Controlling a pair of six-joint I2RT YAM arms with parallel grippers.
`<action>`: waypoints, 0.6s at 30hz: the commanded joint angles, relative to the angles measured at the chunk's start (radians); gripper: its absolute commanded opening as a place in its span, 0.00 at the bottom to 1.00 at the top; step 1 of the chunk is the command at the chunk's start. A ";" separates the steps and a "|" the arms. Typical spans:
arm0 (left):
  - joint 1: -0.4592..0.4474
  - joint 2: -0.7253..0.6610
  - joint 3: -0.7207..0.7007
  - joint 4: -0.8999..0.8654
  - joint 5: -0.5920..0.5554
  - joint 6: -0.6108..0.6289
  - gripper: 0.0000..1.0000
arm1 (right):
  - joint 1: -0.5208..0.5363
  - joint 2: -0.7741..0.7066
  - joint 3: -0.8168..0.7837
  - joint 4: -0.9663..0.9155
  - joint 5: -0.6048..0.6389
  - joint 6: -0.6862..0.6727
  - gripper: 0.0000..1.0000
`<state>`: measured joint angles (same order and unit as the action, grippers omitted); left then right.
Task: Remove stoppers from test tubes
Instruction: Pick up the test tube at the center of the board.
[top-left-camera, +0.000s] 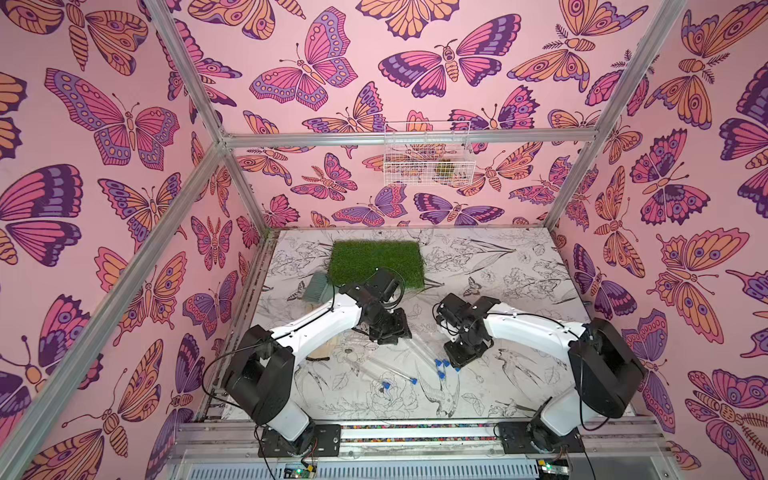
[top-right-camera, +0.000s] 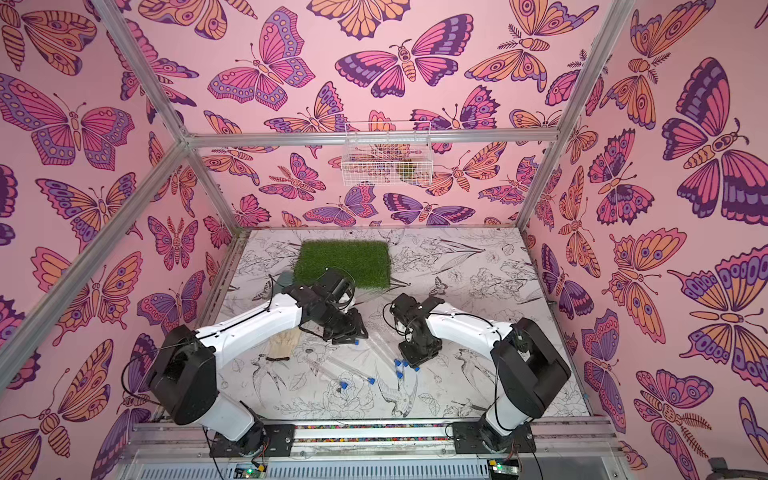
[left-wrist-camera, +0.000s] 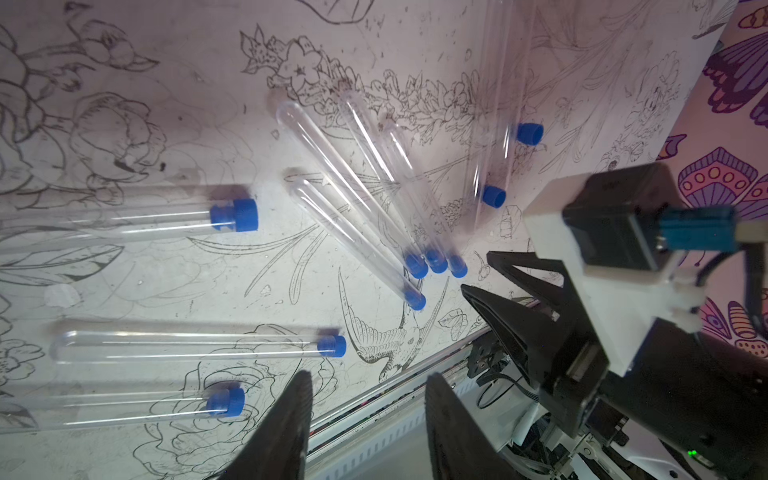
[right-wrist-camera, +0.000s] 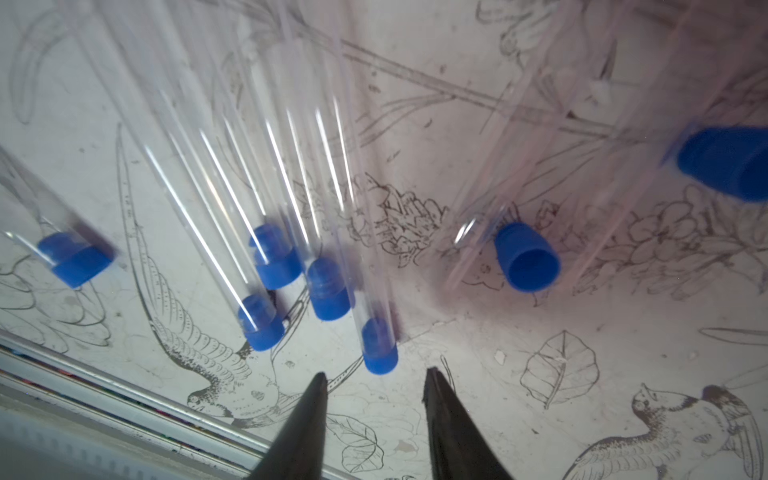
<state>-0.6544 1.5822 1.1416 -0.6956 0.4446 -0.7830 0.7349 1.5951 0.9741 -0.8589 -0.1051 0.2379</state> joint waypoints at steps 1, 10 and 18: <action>0.005 -0.024 -0.028 0.016 0.000 -0.015 0.48 | 0.007 -0.015 -0.021 -0.010 0.007 0.015 0.42; 0.005 -0.053 -0.069 0.032 -0.001 -0.040 0.48 | 0.006 0.009 -0.030 0.020 0.003 0.020 0.41; 0.006 -0.074 -0.095 0.033 -0.007 -0.050 0.48 | 0.014 0.048 -0.018 0.043 0.002 0.023 0.41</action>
<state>-0.6544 1.5276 1.0664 -0.6632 0.4442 -0.8246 0.7380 1.6234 0.9508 -0.8192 -0.1055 0.2466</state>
